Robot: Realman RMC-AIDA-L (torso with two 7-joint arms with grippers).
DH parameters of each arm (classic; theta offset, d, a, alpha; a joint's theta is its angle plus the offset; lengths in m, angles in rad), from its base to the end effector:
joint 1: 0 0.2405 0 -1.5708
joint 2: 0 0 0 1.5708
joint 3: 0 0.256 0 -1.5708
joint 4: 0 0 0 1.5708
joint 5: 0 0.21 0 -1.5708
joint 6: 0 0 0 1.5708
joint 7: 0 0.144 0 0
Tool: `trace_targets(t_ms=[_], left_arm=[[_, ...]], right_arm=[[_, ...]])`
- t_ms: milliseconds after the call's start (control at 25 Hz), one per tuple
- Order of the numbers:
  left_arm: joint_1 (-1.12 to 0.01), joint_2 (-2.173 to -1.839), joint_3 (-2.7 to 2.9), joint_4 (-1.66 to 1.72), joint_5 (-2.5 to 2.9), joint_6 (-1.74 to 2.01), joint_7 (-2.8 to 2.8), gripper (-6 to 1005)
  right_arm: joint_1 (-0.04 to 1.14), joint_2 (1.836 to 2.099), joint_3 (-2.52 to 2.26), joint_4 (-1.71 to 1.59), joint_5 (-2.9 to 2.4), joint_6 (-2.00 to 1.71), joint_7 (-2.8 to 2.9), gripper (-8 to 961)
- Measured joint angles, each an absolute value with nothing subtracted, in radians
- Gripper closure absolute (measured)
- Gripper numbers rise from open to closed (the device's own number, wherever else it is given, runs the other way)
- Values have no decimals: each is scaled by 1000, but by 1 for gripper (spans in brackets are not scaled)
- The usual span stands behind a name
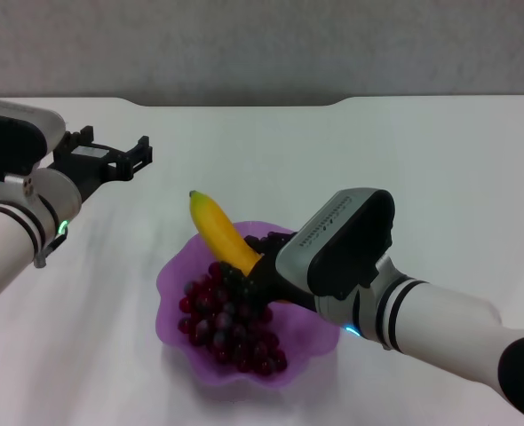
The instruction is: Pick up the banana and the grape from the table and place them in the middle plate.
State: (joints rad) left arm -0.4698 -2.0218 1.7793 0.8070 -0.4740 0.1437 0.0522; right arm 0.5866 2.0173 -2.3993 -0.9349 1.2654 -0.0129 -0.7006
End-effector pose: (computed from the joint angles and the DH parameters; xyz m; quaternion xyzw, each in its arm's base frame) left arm -0.2533 0.4240 -0.0131 -0.7637 -0.3032 -0.1678 0.5447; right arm 0.1673 0.3442 -0.1491 -0.9279 0.1756 0.0992 0.3134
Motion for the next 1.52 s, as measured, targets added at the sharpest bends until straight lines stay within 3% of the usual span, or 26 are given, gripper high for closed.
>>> trace_targets(t_ms=[880, 1280, 1520], left_arm=[[-471, -2022, 1781, 805, -474, 142, 52, 119], [-465, -2022, 1781, 805, -474, 144, 52, 118], [-461, -2022, 1781, 803, -474, 145, 52, 118]], right_arm=[[614, 2019, -2413, -924, 1270, 28, -697, 331], [576, 2017, -2424, -953, 1255, -64, -703, 101], [532, 2014, -2419, -970, 1248, -163, -708, 63]])
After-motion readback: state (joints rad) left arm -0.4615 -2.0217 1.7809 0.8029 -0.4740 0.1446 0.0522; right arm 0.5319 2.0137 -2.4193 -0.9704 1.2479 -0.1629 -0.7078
